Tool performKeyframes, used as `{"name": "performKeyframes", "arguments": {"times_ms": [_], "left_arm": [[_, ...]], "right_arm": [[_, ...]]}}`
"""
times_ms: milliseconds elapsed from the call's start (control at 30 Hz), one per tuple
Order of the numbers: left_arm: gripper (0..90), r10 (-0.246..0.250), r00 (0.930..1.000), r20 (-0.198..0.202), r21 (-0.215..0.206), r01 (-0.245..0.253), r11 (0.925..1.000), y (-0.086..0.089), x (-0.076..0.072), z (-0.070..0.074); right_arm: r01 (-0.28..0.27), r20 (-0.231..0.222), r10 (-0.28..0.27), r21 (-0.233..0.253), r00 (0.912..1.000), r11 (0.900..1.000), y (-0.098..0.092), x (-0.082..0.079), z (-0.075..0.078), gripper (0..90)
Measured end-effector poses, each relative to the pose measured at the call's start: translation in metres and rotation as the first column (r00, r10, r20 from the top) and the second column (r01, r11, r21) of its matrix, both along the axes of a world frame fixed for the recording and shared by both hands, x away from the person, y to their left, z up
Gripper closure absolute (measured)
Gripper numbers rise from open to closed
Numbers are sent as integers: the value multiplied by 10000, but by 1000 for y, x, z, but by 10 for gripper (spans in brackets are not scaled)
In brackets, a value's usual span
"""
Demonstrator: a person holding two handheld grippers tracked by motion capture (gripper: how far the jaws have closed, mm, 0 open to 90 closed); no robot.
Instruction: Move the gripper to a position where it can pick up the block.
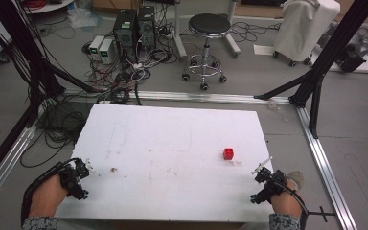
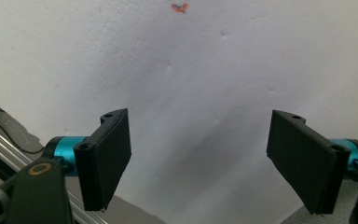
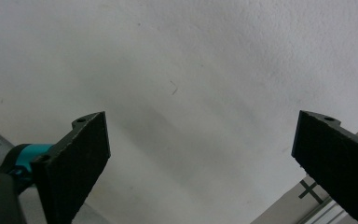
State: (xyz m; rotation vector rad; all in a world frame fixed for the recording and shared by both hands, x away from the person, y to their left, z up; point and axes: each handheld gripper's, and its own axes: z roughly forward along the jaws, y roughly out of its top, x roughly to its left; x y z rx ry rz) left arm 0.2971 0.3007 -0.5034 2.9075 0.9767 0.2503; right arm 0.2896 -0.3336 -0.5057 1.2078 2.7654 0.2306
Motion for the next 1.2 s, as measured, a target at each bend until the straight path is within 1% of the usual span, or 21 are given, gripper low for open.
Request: {"name": "performKeyframes", "arguments": {"times_ms": [167,233,267,333,367,433,467,500,567,600,633,700,733,767,800,900,967,1000,1033,1133,1200], "left_arm": [[220,32,10000,68,-33,-32,10000,1,-1,2],[220,15,10000,46,-11,-15,10000,1,-1,2],[220,37,10000,89,-34,-36,10000,1,-1,2],[221,59,9999,121,-76,-58,10000,1,-1,2],[221,13,9999,105,-40,-12,10000,1,-1,2],[221,-9,10000,93,-28,9,10000,0,0,2],[220,-9,10000,93,-28,9,10000,0,0,2],[220,-15,10000,86,-32,15,10000,0,0,1],[221,-18,9999,107,-28,18,10000,1,0,1],[221,-30,9999,119,-23,31,10000,1,0,1],[220,-43,9999,130,-12,43,10000,1,0,1],[221,-15,9999,162,15,15,10000,1,0,0],[221,-26,9999,168,21,26,10000,1,0,1],[221,-48,9998,195,41,47,10000,1,0,1],[220,-47,9998,208,57,46,10000,0,0,1],[220,-106,9997,207,51,105,9999,0,0,0],[220,-125,9998,177,24,125,9999,-1,0,-1],[220,-84,9998,192,-15,84,10000,-1,0,-1],[220,-130,9998,148,41,130,9999,-1,0,-1],[220,-142,9998,143,48,142,9999,-1,0,-1],[220,-114,9998,162,31,114,9999,-1,0,-2]], "right_arm": [[-329,91,328,68,9994,9994,2,5,2,34],[-868,-6,868,16,9962,9962,4,10,1,34],[-868,-6,868,16,9962,9962,4,10,1,34],[-1488,-81,1487,-177,9888,9887,6,17,1,34],[-1488,-81,1487,-177,9888,9887,6,17,1,34],[-2032,-81,2030,-314,9791,9786,4,25,2,35],[-2032,-81,2030,-314,9791,9786,4,25,2,35],[-2432,-167,2427,-463,9700,9689,3,30,2,35],[-2878,-234,2869,-616,9577,9557,2,34,1,34],[-2878,-234,2869,-616,9577,9557,2,34,1,34],[-3248,-270,3237,-685,9458,9433,1,39,1,34],[-3315,-281,3304,-715,9434,9407,1,41,1,34],[-3497,-332,3481,-831,9369,9332,0,46,2,34],[-3497,-332,3481,-831,9369,9332,0,46,2,34],[-3643,-331,3628,-961,9313,9263,0,51,3,34],[-3760,-349,3744,-922,9266,9220,2,55,5,34],[-4178,-244,4175,-1001,9083,9030,2,61,9,34],[-4446,-213,4449,-1020,8953,8899,3,67,13,34],[-4446,-213,4449,-1020,8953,8899,3,67,13,34],[-4831,-245,4837,-1151,8749,8679,4,75,17,34],[-4989,-217,4998,-1119,8659,8594,5,80,20,34]]}}
